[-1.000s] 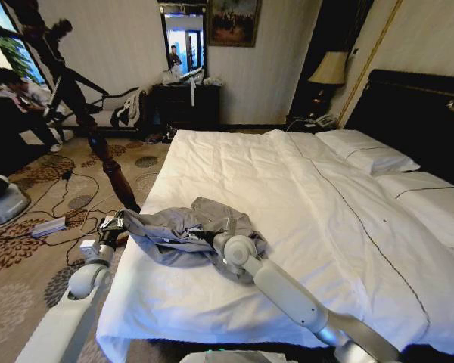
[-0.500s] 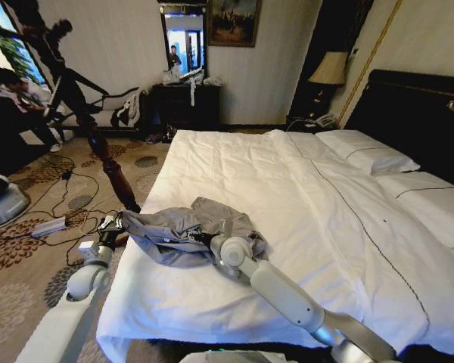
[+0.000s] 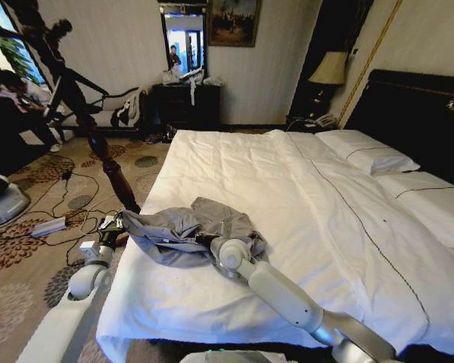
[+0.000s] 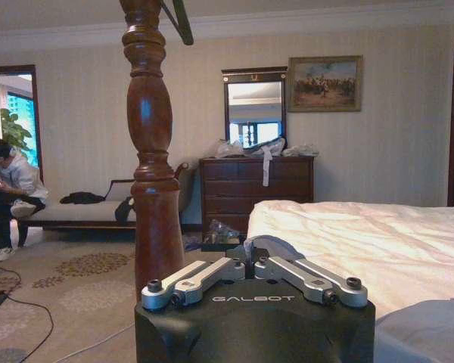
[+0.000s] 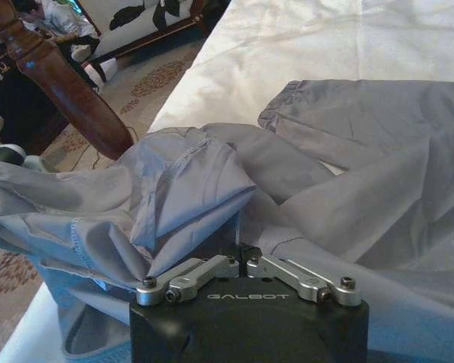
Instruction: Pick up the clothes from the bed and hang them on the clothes hanger.
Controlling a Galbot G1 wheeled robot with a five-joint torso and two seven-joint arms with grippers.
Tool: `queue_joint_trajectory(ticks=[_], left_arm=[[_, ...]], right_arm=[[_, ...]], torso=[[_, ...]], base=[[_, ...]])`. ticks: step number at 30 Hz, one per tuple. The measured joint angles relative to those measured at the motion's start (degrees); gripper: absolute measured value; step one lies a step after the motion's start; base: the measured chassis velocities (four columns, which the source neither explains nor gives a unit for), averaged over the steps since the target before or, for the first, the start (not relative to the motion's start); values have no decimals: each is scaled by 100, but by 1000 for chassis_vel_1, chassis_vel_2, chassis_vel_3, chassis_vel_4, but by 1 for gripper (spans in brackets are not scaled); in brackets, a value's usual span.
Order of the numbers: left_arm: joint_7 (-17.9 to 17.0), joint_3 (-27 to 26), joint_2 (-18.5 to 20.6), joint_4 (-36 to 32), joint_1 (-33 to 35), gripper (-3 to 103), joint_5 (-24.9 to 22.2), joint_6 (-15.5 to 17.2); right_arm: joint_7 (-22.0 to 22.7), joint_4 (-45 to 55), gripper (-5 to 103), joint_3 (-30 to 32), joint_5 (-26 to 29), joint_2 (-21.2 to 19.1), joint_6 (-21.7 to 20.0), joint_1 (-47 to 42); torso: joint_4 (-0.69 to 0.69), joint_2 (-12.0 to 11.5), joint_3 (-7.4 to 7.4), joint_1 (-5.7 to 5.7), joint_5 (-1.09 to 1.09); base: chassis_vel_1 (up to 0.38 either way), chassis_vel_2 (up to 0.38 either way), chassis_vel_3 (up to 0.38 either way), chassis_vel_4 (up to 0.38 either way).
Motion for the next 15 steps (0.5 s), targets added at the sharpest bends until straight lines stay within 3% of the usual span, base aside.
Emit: queue_joint_trajectory(ticks=[10, 15], left_arm=[[-13, 80, -33, -6, -63, 0, 0, -1], [-23, 89, -45, -55, -72, 0, -50, -27]], right_arm=[[-164, 82, 0, 14, -300, -151, 27, -115], [-640, 217, 0, 115, -420, -333, 416, -192]], torso=[[-1, 0, 0, 0, 0], [0, 0, 0, 0, 1]], base=[[0, 0, 0, 0], [0, 0, 0, 0]])
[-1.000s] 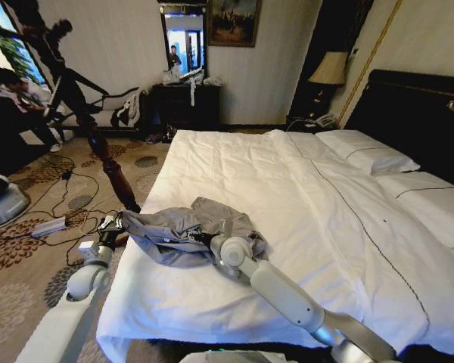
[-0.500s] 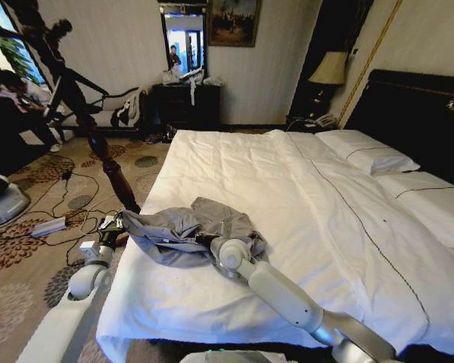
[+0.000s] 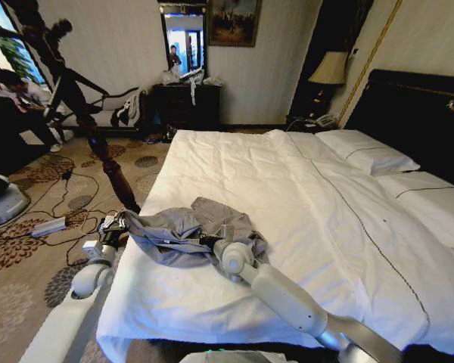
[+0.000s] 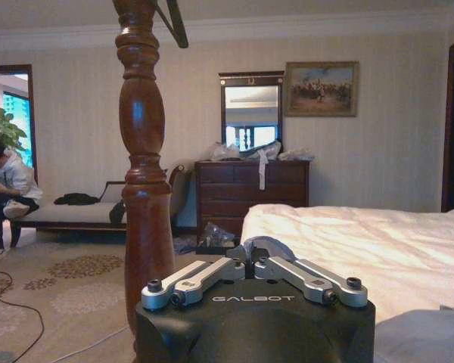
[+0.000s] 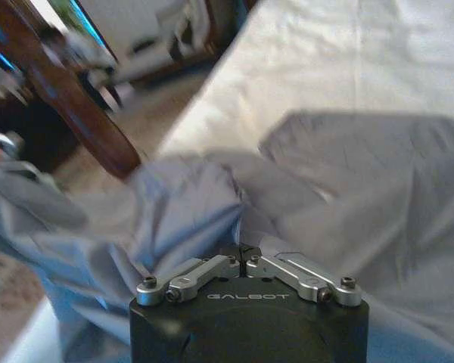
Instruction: Pick up the clothes from the bed and hang them on the clothes hanger.
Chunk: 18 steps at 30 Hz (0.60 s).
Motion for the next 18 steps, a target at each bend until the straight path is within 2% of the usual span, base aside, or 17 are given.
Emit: queue_joint_trajectory(ticks=[3, 4, 5, 8, 9, 11, 13, 14, 18], left_arm=[[21, 7, 21, -99, -40, 0, -237, -107], [131, 17, 84, -201, -92, 0, -503, -219], [131, 17, 84, -201, -92, 0, -503, -219], [433, 21, 295, -519, -281, 0, -1041, -428], [433, 21, 295, -519, -281, 0, -1041, -428], [520, 23, 478, -730, -415, 0, -1325, -457], [537, 20, 716, -966, -607, 0, -1596, -457], [537, 20, 716, -966, -607, 0, -1596, -457], [480, 2, 1180, -1334, -1091, 0, -2053, -332]], right_arm=[[-636, 150, 0, 108, -83, -298, 530, -65], [-1234, 287, 0, 197, -131, -598, 990, -146], [-1234, 287, 0, 197, -131, -598, 990, -146], [-2066, 783, 0, 504, -51, -1143, 1555, -362], [-2066, 783, 0, 504, -51, -1143, 1555, -362], [-2228, 1191, 0, 763, 192, -1376, 1710, -475], [-2539, 1621, 0, 1210, 417, -1639, 1921, -555], [-2539, 1621, 0, 1210, 417, -1639, 1921, -555], [-2857, 2267, 0, 2151, 995, -2111, 2369, -325]], torso=[[2, -1, 0, 0, 0], [0, -1, 0, 0, 0], [0, -1, 0, 0, 0], [-3, -1, 0, 0, 2], [-3, -1, 0, 0, 2], [-2, -1, 0, 0, 2], [1, -1, 0, 0, 1], [1, -1, 0, 0, 1], [-2, -1, 0, 0, 2]], base=[[0, 0, 0, 0], [0, 0, 0, 0], [0, 0, 0, 0], [0, 0, 0, 0], [0, 0, 0, 0], [0, 0, 0, 0], [0, 0, 0, 0], [0, 0, 0, 0], [0, 0, 0, 0]])
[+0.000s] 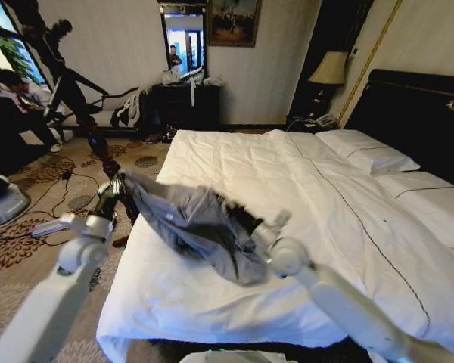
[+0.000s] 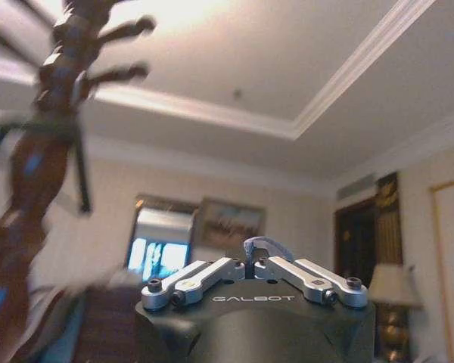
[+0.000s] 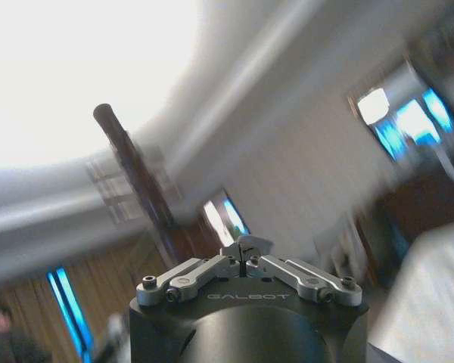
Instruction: Pick up the clothes from the bed and hang them on the clothes hanger.
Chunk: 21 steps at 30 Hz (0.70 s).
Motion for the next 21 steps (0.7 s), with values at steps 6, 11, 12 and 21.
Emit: queue_joint_trajectory(ticks=[6, 11, 12, 21], left_arm=[[-125, 24, 519, -267, -589, 0, -406, 145], [-302, 232, 1253, -453, -1741, 0, -1053, 313], [-302, 232, 1253, -453, -1741, 0, -1053, 313], [-312, 69, 981, -637, -530, 0, -317, 328]], right_arm=[[0, 371, 0, 508, 404, -482, 318, 558], [142, 470, 0, 933, 1019, -1027, 414, 1460], [142, 470, 0, 933, 1019, -1027, 414, 1460], [924, 612, 0, 955, 341, -1246, -432, 616]], torso=[[4, 0, 0, 0, -2], [-1, 0, 0, 1, 1], [-1, 0, 0, 1, 1], [1, 1, 0, 1, -4]], base=[[0, 0, 0, 0], [0, 0, 0, 0], [0, 0, 0, 0], [0, 0, 0, 0]])
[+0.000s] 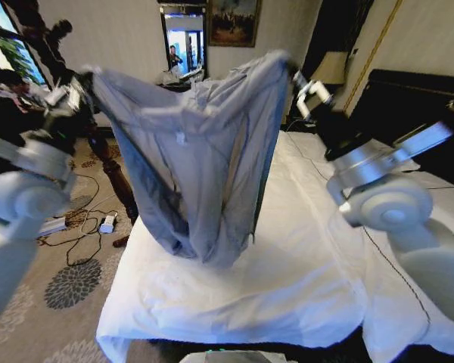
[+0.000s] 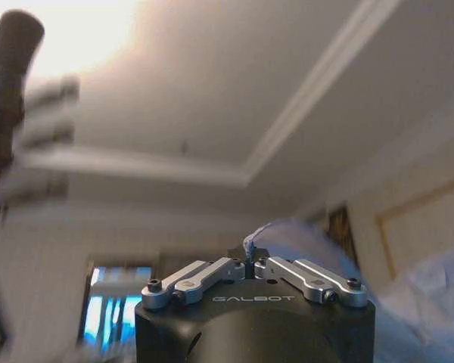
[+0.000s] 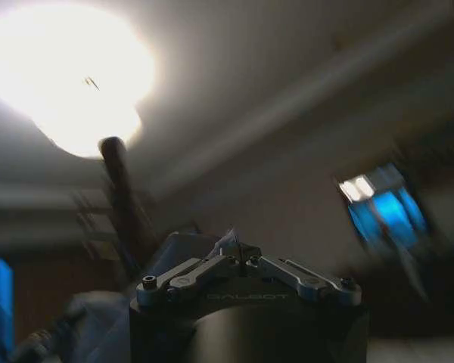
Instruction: Pick up the clothes from the bed and hang them on the clothes hanger.
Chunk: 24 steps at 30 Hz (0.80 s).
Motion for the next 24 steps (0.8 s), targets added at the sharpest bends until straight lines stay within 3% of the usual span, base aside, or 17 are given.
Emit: queue_joint_trajectory(ticks=[6, 12, 16, 18, 20, 22, 24], left_arm=[[44, 184, -635, 162, 841, 0, 893, -104], [13, 225, -692, 218, 972, 0, 954, -118], [-200, 241, -663, 212, 999, 0, 843, -21], [-423, 269, -657, 224, 1007, -2, 760, 171], [-967, 325, -682, 279, 974, 8, 572, 724], [-1016, 330, -685, 286, 967, 8, 557, 757], [-1612, 359, -738, 365, 842, 24, 351, 1208]], right_arm=[[299, -172, 0, -400, -467, 447, -371, -722], [289, -279, 0, -528, -431, 641, -362, -727], [187, -264, 0, -564, -368, 695, -280, -681], [144, -237, 0, -561, -319, 692, -234, -656], [121, -187, 0, -512, -214, 629, -149, -598], [120, -182, 0, -507, -208, 621, -142, -594], [119, -112, 0, -399, -115, 485, -94, -566]], torso=[[1, 0, 0, -1, 2], [1, 0, 0, 0, 3], [1, 0, 0, -1, 3], [1, 0, 0, -1, 2], [1, 0, 0, 0, 1], [2, 0, 0, -1, 1], [0, 0, 0, 0, 1]], base=[[0, 0, 0, 0], [0, 0, 0, 0], [0, 0, 0, 0], [0, 0, 0, 0], [0, 0, 0, 0], [0, 0, 0, 0], [0, 0, 0, 0]])
